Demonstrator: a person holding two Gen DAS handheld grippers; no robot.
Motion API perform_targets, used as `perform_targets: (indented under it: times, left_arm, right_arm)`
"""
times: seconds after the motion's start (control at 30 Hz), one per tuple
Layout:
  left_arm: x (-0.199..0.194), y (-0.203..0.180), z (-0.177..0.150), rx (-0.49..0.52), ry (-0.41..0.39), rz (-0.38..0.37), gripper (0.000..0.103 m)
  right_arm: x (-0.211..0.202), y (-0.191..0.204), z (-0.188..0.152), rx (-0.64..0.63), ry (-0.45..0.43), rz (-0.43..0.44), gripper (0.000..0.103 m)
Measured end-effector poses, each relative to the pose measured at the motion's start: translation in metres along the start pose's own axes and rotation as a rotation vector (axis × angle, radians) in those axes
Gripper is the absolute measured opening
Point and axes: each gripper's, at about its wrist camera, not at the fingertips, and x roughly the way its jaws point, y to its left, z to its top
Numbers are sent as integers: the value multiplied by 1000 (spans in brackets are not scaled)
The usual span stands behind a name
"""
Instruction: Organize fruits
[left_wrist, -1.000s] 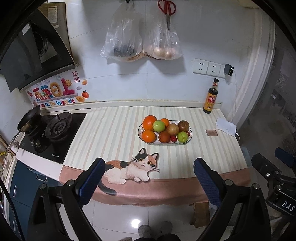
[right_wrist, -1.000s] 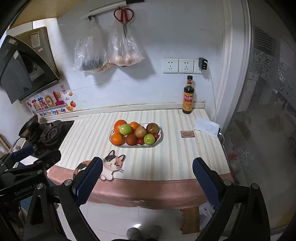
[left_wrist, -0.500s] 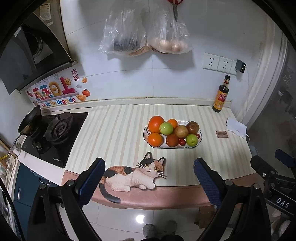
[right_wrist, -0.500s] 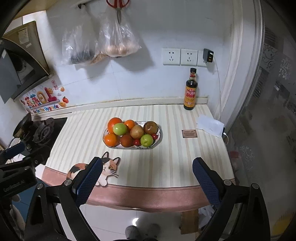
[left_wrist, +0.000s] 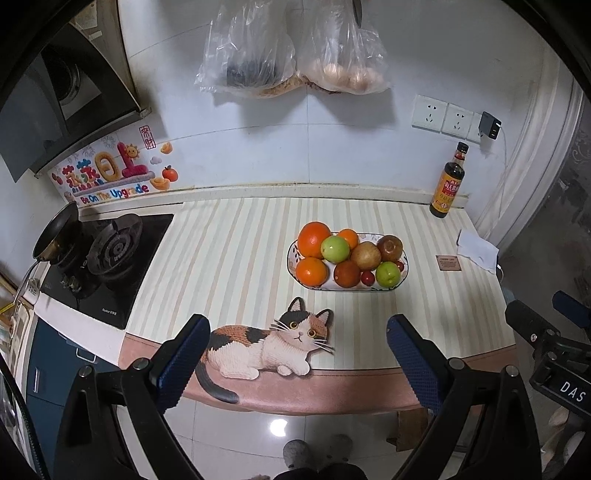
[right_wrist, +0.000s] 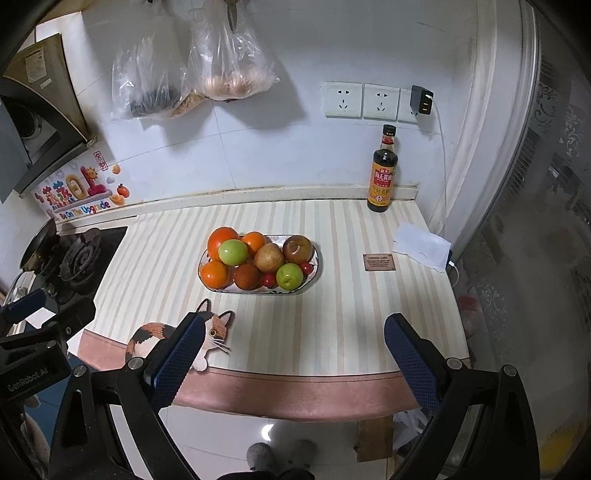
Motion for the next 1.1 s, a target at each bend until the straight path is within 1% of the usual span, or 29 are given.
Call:
perform_targets:
  times: [0.83,1.1]
  left_arm:
    - [3,3,-2,0,9,-5,98]
    - [1,5,-3,-2,-1,-2,98]
  right_arm:
    - [3,4,-2,-7,24,16,100]
    - [3,5,-4,2,29,14,100]
